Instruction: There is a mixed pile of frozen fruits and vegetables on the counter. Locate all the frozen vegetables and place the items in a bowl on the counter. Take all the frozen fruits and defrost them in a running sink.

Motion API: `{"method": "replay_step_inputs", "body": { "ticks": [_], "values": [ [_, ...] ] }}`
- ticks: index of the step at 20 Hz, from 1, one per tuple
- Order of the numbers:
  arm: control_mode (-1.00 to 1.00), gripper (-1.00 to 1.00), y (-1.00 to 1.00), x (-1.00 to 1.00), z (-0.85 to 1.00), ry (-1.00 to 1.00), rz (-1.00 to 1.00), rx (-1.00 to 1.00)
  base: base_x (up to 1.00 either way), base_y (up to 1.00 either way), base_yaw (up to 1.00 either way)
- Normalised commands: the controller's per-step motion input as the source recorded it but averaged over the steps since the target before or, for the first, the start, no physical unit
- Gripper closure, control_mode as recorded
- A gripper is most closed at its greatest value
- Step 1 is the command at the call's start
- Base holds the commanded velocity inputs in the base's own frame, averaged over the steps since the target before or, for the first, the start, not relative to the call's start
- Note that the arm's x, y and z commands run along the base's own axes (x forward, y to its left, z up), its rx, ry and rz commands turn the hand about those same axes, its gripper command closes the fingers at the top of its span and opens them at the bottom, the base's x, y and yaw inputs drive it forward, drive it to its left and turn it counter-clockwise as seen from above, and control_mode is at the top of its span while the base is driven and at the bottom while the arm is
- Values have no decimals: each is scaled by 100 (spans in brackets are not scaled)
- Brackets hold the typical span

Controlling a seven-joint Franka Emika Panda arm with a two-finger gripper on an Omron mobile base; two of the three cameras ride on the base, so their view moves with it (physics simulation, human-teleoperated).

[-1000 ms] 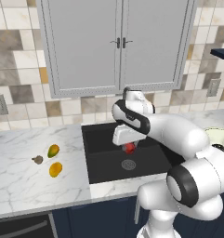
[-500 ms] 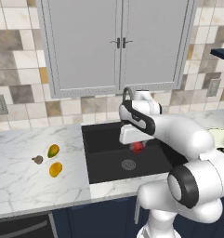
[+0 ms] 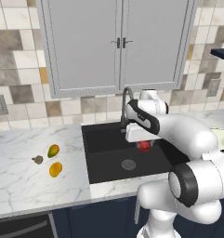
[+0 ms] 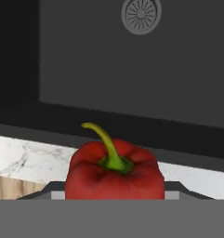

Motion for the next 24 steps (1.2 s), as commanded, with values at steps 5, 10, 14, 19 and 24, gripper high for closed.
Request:
{"method": "replay_step_inputs", "body": {
  "ticks": [5,10,14,19,24],
  "values": [
    [-100,100,-29,1,0,0,-13,-4,0,0,0],
    [-100,100,-34,2,0,0,-11,-4,0,0,0],
    [-100,100,-43,10,-8,3,-8,0,0,0,0],
    [-100,100,-44,10,-4,4,-7,0,0,0,0],
    [-100,100,-45,6,7,4,-8,-1,0,0,0]
  ]
}}
